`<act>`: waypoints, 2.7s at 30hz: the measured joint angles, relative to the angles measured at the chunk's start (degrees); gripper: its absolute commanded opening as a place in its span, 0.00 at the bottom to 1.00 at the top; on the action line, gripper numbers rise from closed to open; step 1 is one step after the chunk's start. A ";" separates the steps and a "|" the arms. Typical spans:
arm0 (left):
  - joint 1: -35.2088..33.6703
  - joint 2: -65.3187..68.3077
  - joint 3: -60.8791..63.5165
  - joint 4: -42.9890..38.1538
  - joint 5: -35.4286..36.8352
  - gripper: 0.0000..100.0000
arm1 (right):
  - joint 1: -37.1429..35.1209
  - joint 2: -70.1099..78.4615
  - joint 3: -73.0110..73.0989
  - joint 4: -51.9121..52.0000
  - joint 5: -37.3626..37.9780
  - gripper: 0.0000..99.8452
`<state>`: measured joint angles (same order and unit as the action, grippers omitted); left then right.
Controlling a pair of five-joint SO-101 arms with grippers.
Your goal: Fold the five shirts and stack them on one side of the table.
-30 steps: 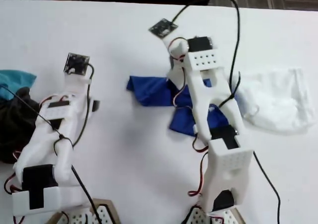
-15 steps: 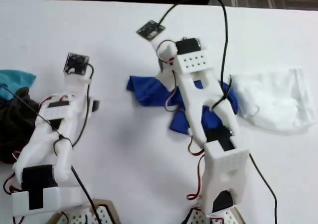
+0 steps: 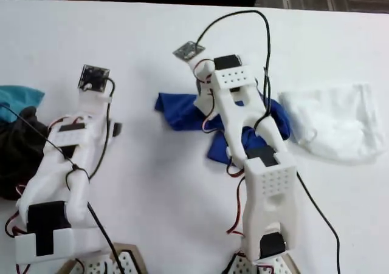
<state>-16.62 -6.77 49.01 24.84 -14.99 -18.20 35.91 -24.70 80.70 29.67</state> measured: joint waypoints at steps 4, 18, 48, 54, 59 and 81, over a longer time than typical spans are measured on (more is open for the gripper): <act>0.00 0.00 0.00 0.00 0.00 0.27 | 0.00 0.09 -2.81 0.09 -1.14 0.23; 0.00 0.00 0.00 0.00 0.00 0.27 | 0.00 2.90 -7.65 1.93 -2.37 0.13; 0.00 0.00 0.00 0.00 0.00 0.27 | 0.18 -6.59 -8.88 6.42 -2.64 0.03; 0.00 0.00 0.00 0.00 0.00 0.27 | 0.09 -0.97 -8.88 6.42 -2.64 0.10; 0.00 0.00 0.00 0.00 0.00 0.27 | 0.00 -0.70 -8.97 6.42 -2.64 0.10; 0.00 0.00 0.00 0.00 0.00 0.27 | 5.01 -2.37 -10.02 6.42 -2.64 0.10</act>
<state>-16.62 -6.77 49.01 24.84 -14.99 -13.19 33.54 -34.73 87.12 27.03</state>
